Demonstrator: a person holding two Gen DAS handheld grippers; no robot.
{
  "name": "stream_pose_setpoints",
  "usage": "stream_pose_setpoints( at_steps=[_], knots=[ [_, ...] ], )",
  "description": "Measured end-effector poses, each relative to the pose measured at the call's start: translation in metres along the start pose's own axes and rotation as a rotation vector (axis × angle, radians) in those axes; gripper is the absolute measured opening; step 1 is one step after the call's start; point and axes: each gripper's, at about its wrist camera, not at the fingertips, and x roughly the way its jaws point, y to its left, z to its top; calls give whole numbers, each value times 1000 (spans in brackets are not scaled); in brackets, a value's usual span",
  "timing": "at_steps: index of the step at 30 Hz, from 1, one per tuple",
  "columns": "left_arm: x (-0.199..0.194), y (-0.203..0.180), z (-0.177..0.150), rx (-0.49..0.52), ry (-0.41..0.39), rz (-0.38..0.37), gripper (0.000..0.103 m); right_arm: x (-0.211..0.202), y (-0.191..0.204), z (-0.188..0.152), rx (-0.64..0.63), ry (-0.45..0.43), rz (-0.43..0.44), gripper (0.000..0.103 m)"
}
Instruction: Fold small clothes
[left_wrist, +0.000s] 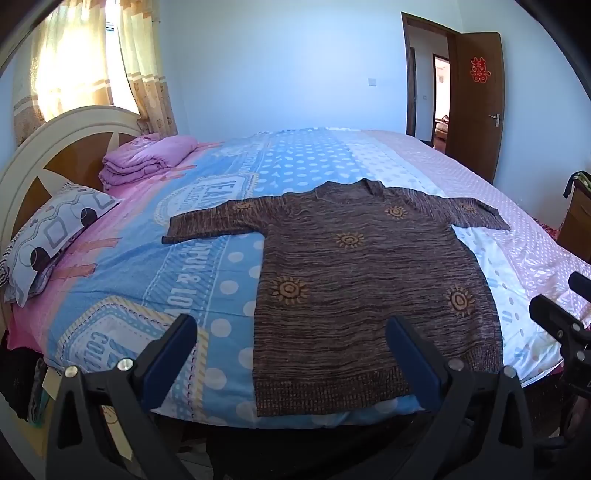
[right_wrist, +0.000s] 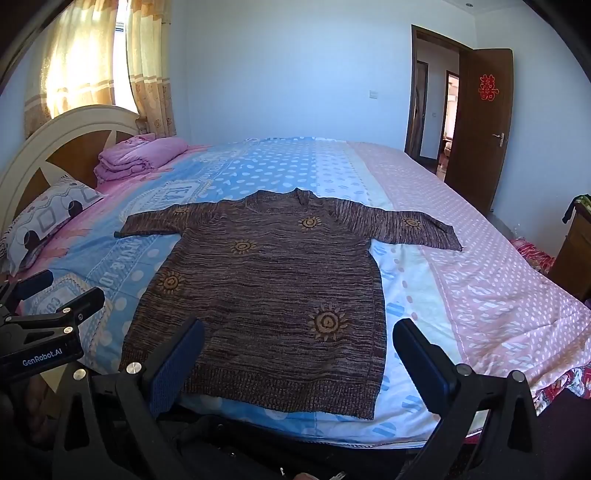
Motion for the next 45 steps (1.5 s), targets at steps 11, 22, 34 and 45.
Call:
stream_pose_setpoints(
  at_steps=[11,22,34,45],
  knots=[
    [3,7,0,-10,0,1,103,2,0,-1,2,2,3,102],
    [1,9,3,-13,-9,9,103,3,1,0,8,4,7,102],
    [1,9,5,-14,-14,11,103,3,0,1,12,6,10,102],
    [2,9,5,-13,-10,10,103,5,-1,0,13,9,12,102]
  ],
)
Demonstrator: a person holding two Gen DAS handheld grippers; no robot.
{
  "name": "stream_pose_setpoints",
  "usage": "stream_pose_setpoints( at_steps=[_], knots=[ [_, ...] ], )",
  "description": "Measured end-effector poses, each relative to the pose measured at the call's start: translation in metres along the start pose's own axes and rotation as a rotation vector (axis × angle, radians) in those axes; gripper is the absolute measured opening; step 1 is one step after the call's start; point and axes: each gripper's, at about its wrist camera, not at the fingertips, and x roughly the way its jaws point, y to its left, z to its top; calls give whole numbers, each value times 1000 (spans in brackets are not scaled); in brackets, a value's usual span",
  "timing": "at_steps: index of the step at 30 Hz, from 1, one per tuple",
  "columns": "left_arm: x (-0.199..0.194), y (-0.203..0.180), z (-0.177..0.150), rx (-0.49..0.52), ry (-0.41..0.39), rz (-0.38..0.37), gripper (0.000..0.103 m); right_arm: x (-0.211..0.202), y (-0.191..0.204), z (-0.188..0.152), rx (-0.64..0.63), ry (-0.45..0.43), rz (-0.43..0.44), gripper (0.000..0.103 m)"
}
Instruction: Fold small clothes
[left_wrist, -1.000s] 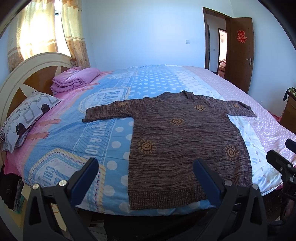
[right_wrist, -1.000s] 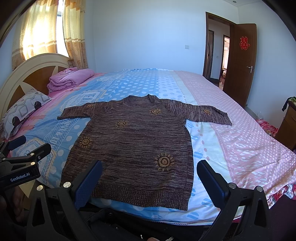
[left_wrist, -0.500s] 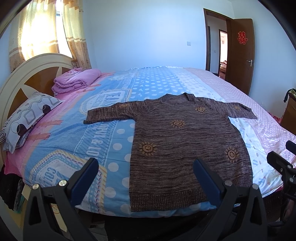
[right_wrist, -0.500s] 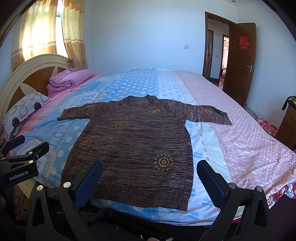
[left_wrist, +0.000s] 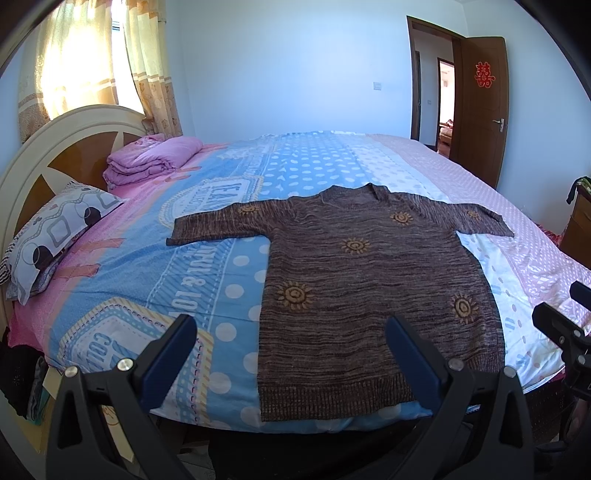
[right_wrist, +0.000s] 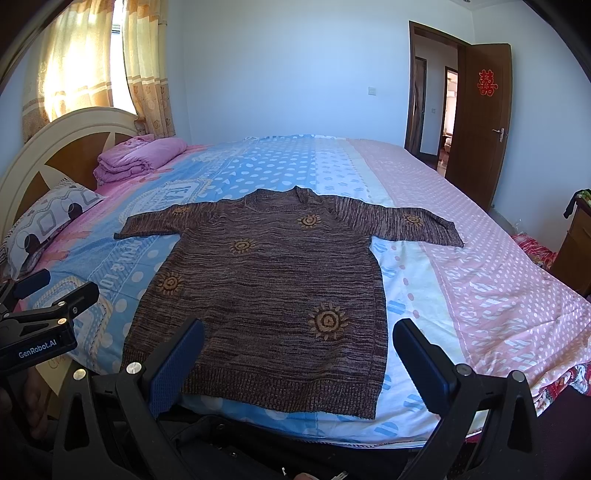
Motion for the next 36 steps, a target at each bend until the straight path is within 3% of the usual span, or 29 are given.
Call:
stream_pose_setpoints(
  at_steps=[36],
  knots=[
    [13,-5,-5,7,37,-36,103,11,2,-4,-4,31,23,102]
  ],
)
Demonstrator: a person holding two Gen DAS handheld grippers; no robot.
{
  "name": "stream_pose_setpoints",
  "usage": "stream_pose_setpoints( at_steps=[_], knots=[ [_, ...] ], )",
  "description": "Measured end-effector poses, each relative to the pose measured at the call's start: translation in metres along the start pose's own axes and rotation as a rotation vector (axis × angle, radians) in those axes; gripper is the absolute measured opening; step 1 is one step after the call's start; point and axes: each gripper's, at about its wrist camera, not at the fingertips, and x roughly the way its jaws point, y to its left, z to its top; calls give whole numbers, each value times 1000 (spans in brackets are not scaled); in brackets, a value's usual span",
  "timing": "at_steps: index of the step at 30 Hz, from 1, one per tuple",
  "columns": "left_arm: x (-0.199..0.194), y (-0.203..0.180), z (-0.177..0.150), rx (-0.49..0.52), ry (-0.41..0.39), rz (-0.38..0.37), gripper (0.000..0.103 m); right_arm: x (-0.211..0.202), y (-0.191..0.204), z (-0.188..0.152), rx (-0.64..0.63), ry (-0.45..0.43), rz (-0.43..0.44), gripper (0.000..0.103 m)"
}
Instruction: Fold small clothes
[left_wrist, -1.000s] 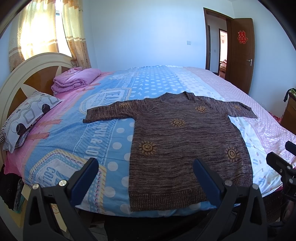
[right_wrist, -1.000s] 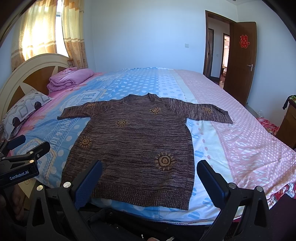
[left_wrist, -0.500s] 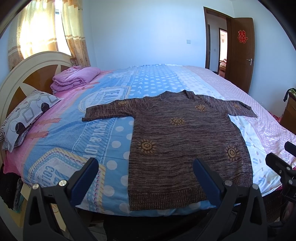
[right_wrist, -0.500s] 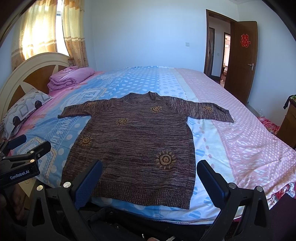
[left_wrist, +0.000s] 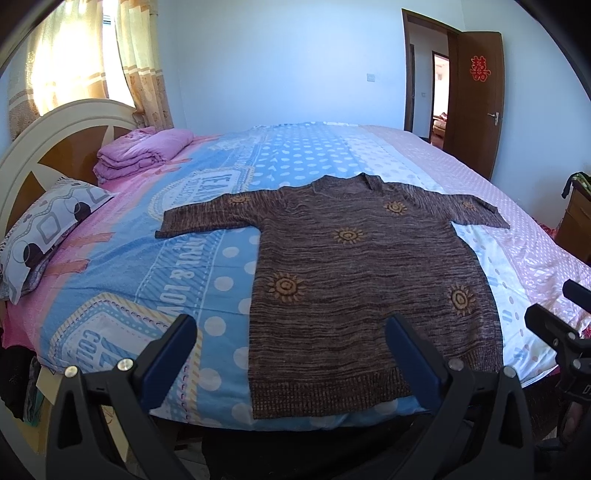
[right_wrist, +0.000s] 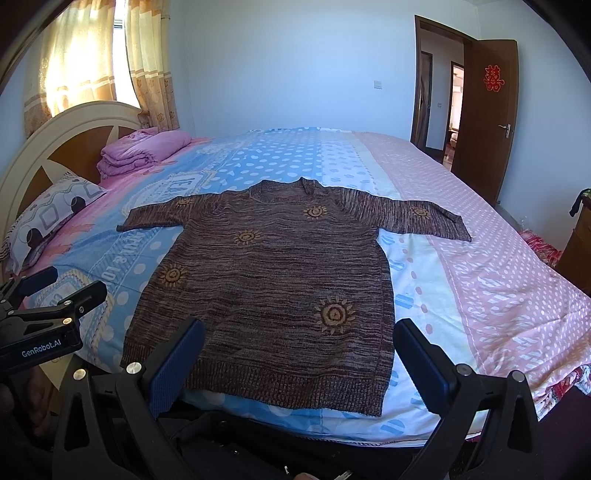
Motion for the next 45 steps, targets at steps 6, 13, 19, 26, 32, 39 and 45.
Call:
stream_pose_setpoints(
  at_steps=[6,13,19,26,32,39,45],
  knots=[
    [16,-1,5,21,32,-20,103,18,-4,0,-6,22,15,102],
    [49,0,18,77,29,41,103,57,-25,2,-20,42,-32,102],
    [92,-2,35,101,51,97,103,105,-44,7,-23,92,1,102],
    [138,-6,67,103,19,134,103,160,-101,34,73,113,-28,102],
    [190,-3,89,91,4,196,103,193,-168,71,179,70,-89,102],
    [241,5,98,91,51,277,103,248,-263,105,294,97,-204,74],
    [263,3,101,93,80,306,103,300,-313,125,232,154,-329,74]
  ],
)
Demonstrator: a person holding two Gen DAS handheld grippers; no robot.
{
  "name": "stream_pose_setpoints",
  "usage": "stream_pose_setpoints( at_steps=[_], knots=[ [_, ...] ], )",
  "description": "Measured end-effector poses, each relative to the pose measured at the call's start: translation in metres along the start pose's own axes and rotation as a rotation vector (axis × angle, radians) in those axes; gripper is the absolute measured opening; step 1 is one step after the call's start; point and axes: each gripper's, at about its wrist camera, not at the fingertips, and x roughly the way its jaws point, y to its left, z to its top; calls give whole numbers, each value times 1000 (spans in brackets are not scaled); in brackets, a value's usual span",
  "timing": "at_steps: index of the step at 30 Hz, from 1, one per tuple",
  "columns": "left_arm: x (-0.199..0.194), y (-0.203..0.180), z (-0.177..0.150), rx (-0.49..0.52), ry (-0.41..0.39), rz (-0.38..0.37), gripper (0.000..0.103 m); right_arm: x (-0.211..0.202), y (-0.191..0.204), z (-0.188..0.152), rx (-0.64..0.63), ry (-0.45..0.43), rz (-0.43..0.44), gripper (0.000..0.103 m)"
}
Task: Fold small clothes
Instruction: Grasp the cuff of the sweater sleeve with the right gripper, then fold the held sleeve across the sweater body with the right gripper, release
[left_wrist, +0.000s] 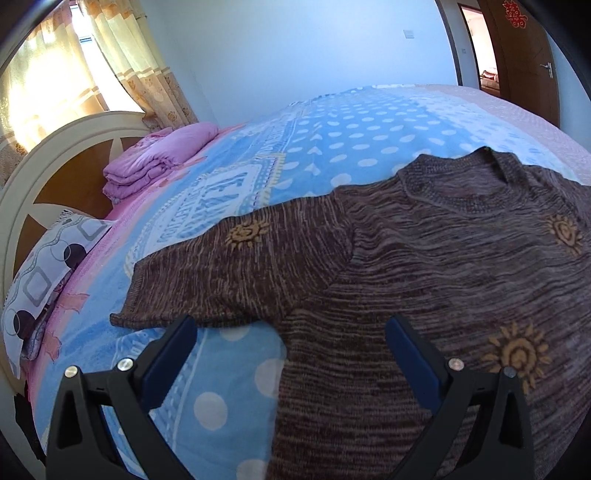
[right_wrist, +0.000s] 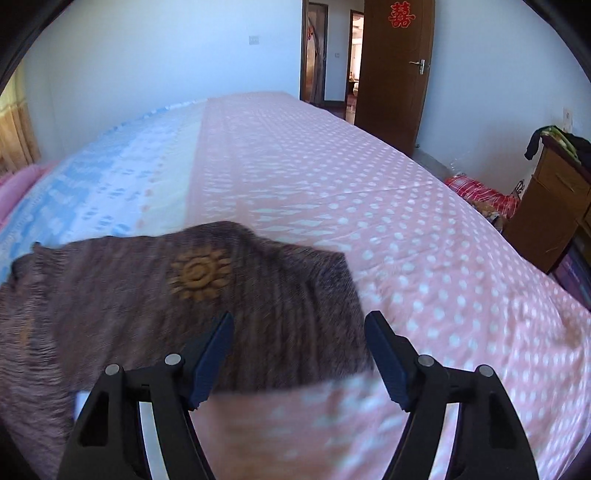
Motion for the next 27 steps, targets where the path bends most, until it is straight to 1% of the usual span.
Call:
stream_pose_setpoints(
  at_steps=[1,2,4,6,7,8,9,10,11,12,13,14,15,16,21,25,27],
  knots=[
    [4,-2,2,2,3,1,103,7,0,3,-17,9,-9,74],
    [6,-3,3,4,4,2,103,16,-2,7,-40,12,-39,74],
    [11,-5,5,-1,7,8,103,22,-6,12,-55,-8,-74,74],
    [16,-6,5,-7,16,2,103,31,-12,20,-55,-7,-53,74],
    [19,-8,4,-3,28,0,103,34,-16,24,-43,-7,-21,72],
    [21,-10,4,4,37,-1,103,36,-18,27,-34,-10,21,64],
    [21,-12,4,10,39,-2,103,37,-19,30,-34,-8,44,60],
    [20,-12,4,13,37,-1,103,40,-16,33,-40,-2,54,48],
    [19,-13,4,14,33,0,103,41,-15,33,-49,3,60,33],
    [18,-13,3,16,26,1,103,43,-15,34,-53,13,81,29],
    [17,-13,3,17,23,-1,103,44,-15,34,-51,15,103,20],
    [17,-14,2,17,22,-2,103,42,-15,34,-50,15,123,15],
    [17,-14,2,17,22,0,103,43,-16,35,-44,17,137,12],
    [17,-14,2,17,20,2,103,41,-17,34,-33,22,156,10],
    [13,-14,2,27,11,-10,103,21,-19,33,-4,31,214,9],
    [1,-12,3,30,-13,-25,103,-1,-16,41,41,30,278,9],
    [-8,-9,4,21,-30,-48,103,-11,-13,44,54,37,303,9]
  ],
)
